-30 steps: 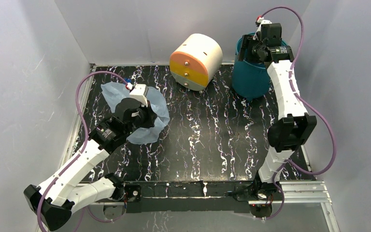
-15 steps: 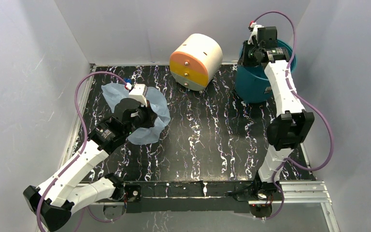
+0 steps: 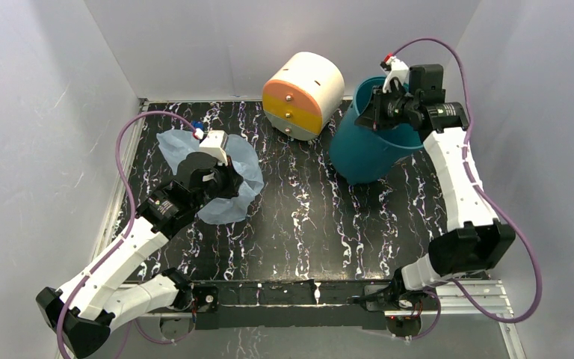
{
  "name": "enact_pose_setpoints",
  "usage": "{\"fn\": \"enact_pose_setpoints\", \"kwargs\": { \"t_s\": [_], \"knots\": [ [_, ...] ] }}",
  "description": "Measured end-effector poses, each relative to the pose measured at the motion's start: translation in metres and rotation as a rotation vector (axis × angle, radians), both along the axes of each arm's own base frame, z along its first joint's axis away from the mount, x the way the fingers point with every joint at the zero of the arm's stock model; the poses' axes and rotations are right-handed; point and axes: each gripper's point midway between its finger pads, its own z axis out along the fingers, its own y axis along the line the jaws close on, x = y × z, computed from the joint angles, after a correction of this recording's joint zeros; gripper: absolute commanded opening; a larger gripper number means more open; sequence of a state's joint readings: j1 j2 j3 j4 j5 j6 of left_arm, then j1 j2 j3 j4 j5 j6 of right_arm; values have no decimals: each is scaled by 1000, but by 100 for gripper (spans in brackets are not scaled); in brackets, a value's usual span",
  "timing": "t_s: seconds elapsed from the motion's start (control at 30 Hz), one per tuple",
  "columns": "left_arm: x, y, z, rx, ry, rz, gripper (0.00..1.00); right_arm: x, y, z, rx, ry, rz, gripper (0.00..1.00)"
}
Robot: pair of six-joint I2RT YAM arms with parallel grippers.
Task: Put the trash bags into the trash bin
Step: Pick up the trash bin from the center of the board, then pick up the trash bag from the center of the board.
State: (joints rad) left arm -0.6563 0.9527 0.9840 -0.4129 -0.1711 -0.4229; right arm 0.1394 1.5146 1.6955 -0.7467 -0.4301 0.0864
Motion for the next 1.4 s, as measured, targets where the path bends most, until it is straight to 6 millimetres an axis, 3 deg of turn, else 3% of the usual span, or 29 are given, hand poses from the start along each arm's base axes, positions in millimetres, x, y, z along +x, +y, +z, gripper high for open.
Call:
{"fn": "enact_pose_setpoints", "kwargs": {
  "t_s": [0.2, 0.43, 0.53, 0.83, 0.97, 1.0, 1.1, 1.2, 1.4],
  "knots": [
    [0, 1, -1, 7, 2, 3, 0, -51, 34, 1, -34, 0, 208, 0],
    [1, 5, -1, 19, -1, 19, 0, -130, 115, -25, -150, 39, 574, 0],
    [1, 7, 2, 22, -6, 29, 0, -155, 137, -29, -164, 38, 676, 1],
    [-5, 23, 21, 10, -60, 74, 0, -169, 156, -36, -198, 71, 751, 22],
    [-5, 25, 27, 6, -72, 83, 0, -169, 158, -35, -207, 92, 742, 39],
    [-5, 25, 28, 5, -73, 83, 0, -170, 157, -36, -207, 105, 736, 49],
    [-5, 25, 29, 4, -74, 83, 0, -169, 158, -32, -199, 97, 714, 56],
    [-5, 25, 29, 6, -73, 81, 0, -168, 155, -20, -178, 34, 685, 66],
    [-6, 22, 35, 0, -83, 58, 0, -177, 149, 29, -58, -179, 652, 68]
  ]
}}
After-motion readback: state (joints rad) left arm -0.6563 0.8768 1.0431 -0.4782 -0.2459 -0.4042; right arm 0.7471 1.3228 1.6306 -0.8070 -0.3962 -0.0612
